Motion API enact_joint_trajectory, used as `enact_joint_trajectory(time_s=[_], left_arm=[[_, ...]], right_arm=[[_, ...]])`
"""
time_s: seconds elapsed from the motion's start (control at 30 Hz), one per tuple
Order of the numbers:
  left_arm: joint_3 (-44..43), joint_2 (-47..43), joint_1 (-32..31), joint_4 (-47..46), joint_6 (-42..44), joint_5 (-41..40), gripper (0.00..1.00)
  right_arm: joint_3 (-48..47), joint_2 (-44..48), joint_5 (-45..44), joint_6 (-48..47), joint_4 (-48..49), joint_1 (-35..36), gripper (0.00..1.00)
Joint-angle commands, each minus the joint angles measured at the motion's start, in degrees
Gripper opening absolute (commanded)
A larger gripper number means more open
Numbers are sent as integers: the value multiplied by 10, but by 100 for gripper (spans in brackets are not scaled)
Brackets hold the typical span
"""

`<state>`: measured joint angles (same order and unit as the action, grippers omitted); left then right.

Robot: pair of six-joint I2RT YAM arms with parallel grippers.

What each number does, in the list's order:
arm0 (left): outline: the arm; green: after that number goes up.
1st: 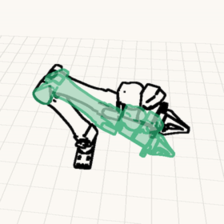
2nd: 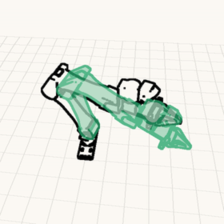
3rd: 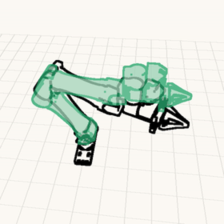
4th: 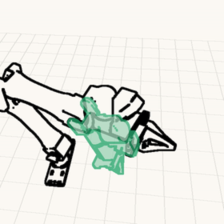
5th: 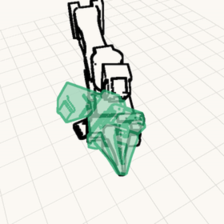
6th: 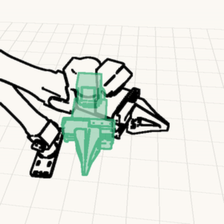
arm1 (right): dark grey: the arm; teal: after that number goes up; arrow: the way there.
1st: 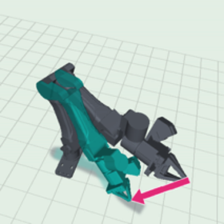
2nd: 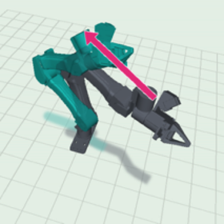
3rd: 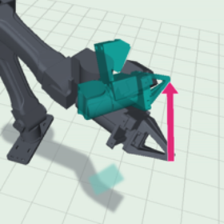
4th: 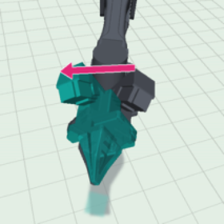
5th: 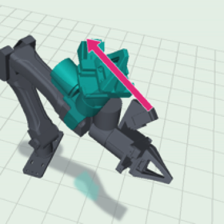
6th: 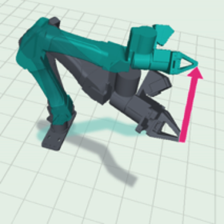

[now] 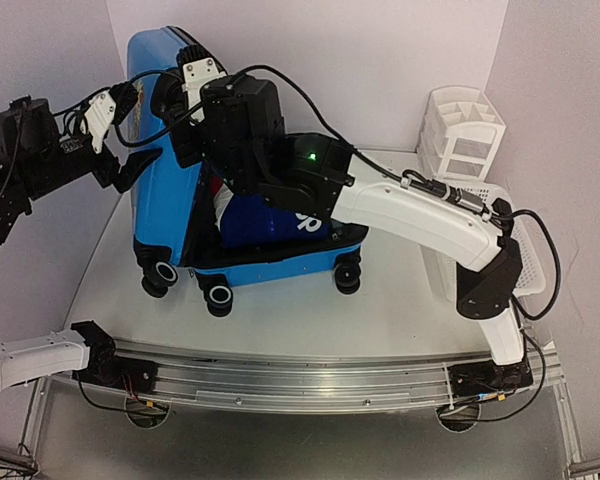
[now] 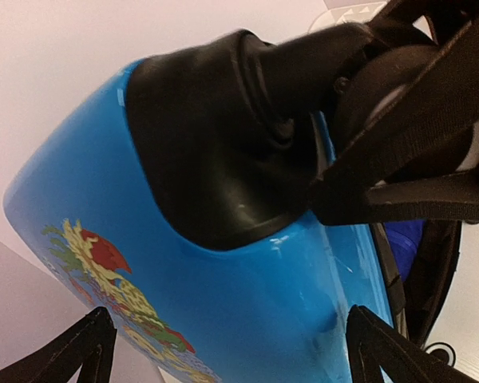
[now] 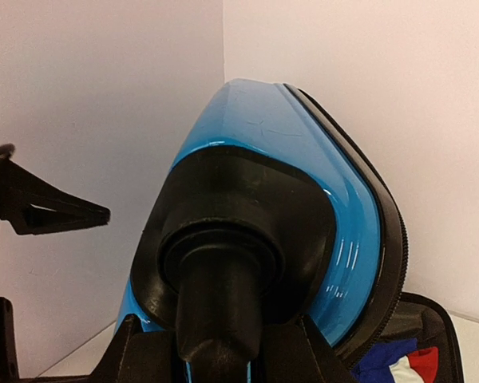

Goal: Open, take out, and arrange the luggage

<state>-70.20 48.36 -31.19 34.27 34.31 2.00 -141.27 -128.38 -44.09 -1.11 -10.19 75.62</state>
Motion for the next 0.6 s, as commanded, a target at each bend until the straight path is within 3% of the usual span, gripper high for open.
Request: enact_joint_trajectory(time_s=[0.0, 0.1, 0.23, 0.33, 0.57], left_arm=[[47, -29, 3, 24, -13, 26, 100], [72, -39, 3, -13, -13, -35, 100], [96, -62, 3, -54, -19, -73, 100], [129, -85, 2, -84, -8, -95, 100], [164, -114, 3, -99, -4, -107, 100]], right_arm=[[17, -33, 158, -83, 44, 33, 0], [19, -36, 177, -118, 51, 45, 5], [36, -28, 194, -147, 54, 58, 33], [46, -21, 193, -154, 58, 64, 47], [62, -2, 191, -182, 60, 78, 64]])
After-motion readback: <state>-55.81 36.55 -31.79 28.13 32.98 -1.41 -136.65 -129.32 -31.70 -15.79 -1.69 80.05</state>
